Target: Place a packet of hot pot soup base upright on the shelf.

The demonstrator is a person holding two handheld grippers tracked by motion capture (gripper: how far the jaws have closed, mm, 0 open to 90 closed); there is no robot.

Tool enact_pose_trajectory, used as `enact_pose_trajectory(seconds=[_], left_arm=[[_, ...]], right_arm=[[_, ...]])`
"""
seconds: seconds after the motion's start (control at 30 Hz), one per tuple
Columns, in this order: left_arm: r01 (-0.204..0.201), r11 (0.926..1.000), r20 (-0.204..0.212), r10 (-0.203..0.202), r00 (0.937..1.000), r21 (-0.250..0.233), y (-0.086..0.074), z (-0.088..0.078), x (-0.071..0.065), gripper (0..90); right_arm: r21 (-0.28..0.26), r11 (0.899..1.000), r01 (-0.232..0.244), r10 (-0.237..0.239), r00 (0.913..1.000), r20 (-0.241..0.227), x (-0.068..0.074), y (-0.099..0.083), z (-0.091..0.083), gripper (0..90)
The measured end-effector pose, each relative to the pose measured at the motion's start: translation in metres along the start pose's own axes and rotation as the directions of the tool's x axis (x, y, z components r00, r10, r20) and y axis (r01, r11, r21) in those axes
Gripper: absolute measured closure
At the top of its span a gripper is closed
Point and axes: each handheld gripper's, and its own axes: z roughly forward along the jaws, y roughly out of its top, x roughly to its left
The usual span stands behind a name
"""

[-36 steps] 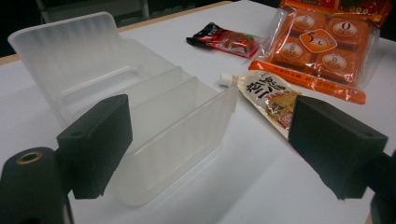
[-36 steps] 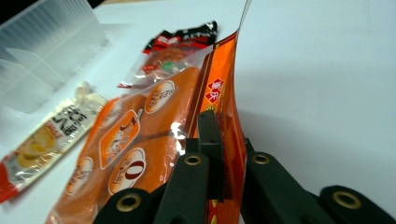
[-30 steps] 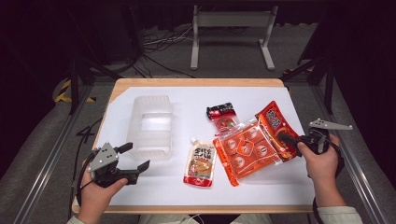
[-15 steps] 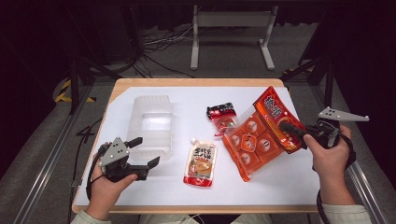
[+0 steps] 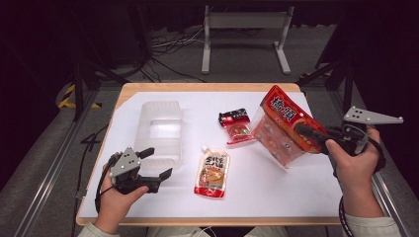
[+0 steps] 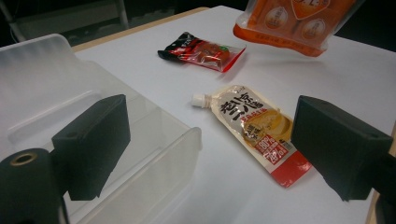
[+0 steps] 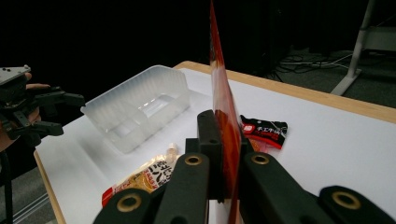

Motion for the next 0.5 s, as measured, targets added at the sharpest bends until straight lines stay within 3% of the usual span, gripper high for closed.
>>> enact_pose_trajectory(seconds=[0.3, 0.4, 0.5], left_arm=[[-0.019, 0.9998, 0.027, 0.019, 0.9995, 0.007, 0.005, 0.015, -0.006, 11.8], [-0.06, 0.9982, 0.032, 0.059, 0.9977, 0.009, 0.013, 0.023, -0.005, 11.0], [-0.066, 0.9978, 0.046, 0.067, 0.9967, -0.006, 0.024, 0.031, -0.003, 10.8]], right_arm=[[0.023, 0.999, 0.026, -0.025, 0.999, -0.036, 0.002, 0.013, -0.001, 90.0], [0.032, 0.999, 0.039, -0.038, 0.9977, -0.057, 0.006, 0.016, 0.002, 90.0], [0.043, 0.998, 0.053, -0.05, 0.9962, -0.071, 0.011, 0.02, 0.006, 90.0]])
